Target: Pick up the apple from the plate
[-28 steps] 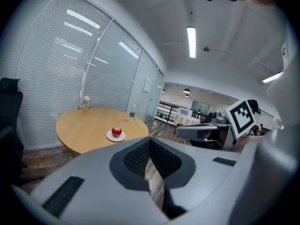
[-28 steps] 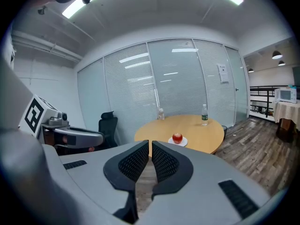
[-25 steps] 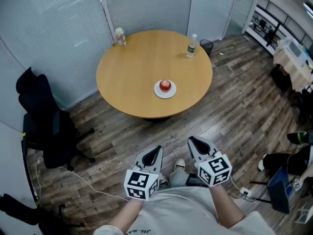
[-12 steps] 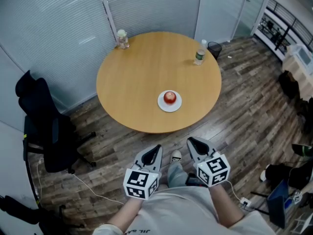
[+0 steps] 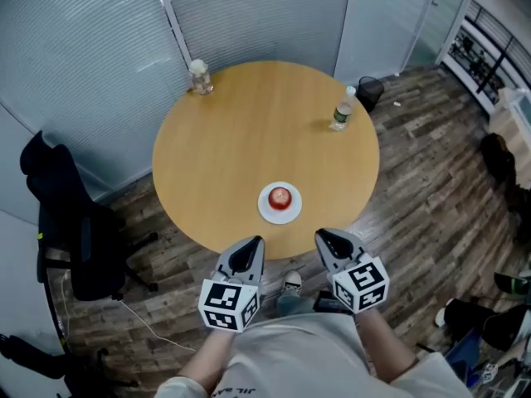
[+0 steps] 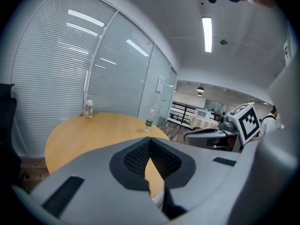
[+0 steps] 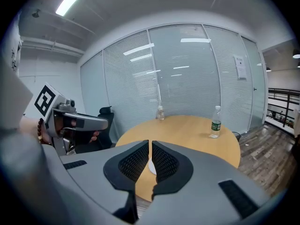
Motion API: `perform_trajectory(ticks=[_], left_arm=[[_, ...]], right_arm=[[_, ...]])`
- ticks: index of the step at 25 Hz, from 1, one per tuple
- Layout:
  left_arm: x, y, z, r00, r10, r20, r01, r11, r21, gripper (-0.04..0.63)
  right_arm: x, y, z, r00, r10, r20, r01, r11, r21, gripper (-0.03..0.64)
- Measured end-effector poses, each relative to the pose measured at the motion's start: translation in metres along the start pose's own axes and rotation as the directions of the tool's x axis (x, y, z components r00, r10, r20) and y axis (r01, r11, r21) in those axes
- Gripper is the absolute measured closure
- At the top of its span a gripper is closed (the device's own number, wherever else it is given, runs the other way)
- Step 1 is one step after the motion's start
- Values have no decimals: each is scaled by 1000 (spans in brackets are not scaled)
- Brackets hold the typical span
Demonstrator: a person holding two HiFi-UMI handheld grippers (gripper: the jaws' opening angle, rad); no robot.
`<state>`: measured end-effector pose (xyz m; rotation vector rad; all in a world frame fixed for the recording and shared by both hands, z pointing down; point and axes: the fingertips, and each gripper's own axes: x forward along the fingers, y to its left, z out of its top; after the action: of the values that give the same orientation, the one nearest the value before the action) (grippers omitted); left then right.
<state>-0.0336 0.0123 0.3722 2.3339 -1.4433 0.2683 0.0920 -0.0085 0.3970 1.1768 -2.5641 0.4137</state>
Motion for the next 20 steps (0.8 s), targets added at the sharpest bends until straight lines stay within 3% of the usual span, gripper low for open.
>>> perform_trajectory(ticks=[13, 20], left_arm=[[30, 19, 9, 998, 46, -32, -46, 999, -19, 592], [39, 36, 11, 998, 15, -65, -16, 1000, -21, 592]], right_arm=[[30, -33, 5, 999, 19, -31, -18, 999, 40, 575], [43, -30, 9, 999, 8, -43, -6, 999, 34, 575]])
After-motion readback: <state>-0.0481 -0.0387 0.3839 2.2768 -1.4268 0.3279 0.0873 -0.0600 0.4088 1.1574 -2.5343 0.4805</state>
